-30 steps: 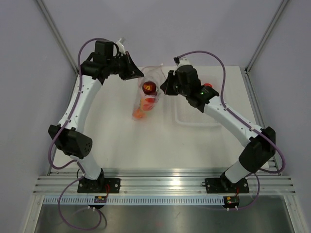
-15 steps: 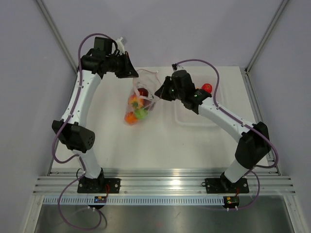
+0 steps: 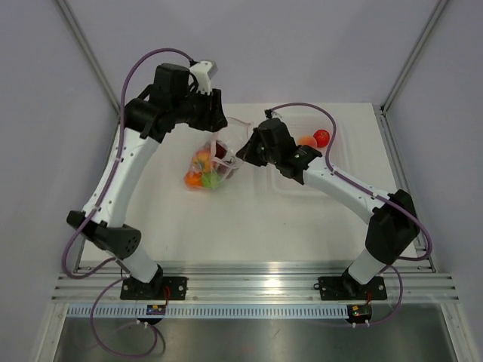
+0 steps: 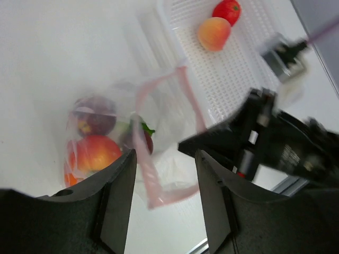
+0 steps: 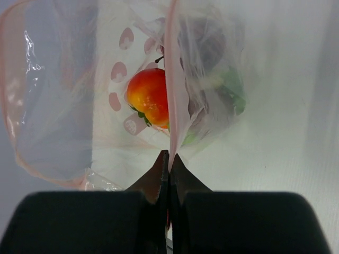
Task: Place the food in the zip-top bag and seal the zipper
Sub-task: Adjust the zipper food storage bag at the center of the board.
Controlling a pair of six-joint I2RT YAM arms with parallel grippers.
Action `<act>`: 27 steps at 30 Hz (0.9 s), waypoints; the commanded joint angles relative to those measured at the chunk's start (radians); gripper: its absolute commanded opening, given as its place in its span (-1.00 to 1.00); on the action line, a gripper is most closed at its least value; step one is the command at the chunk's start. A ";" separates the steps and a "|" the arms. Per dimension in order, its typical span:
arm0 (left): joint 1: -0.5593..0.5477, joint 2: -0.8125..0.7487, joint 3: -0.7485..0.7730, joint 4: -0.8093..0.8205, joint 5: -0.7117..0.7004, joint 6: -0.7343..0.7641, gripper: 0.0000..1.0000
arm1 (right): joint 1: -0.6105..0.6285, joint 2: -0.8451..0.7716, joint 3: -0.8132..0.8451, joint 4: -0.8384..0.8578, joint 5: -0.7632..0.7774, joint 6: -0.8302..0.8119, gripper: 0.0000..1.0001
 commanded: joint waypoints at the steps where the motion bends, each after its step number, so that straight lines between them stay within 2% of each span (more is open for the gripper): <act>1: -0.091 -0.150 -0.061 0.067 -0.083 0.142 0.02 | 0.000 -0.074 0.053 -0.005 0.036 0.040 -1.00; 4: -0.159 -0.229 -0.202 0.111 -0.034 0.240 0.01 | 0.000 -0.086 0.059 -0.014 0.019 0.063 -1.00; 8: -0.230 -0.314 -0.400 0.185 -0.030 0.283 -0.01 | 0.000 -0.091 0.083 -0.040 0.004 0.080 -1.00; 12: -0.277 -0.354 -0.511 0.259 -0.064 0.311 0.01 | 0.000 -0.085 0.096 -0.049 -0.033 0.100 -1.00; 19: -0.290 -0.346 -0.597 0.349 -0.069 0.352 0.05 | 0.000 -0.105 0.087 -0.049 -0.059 0.117 -1.00; 27: -0.308 -0.314 -0.611 0.377 -0.086 0.357 0.01 | 0.000 -0.118 0.085 -0.046 -0.071 0.115 -1.00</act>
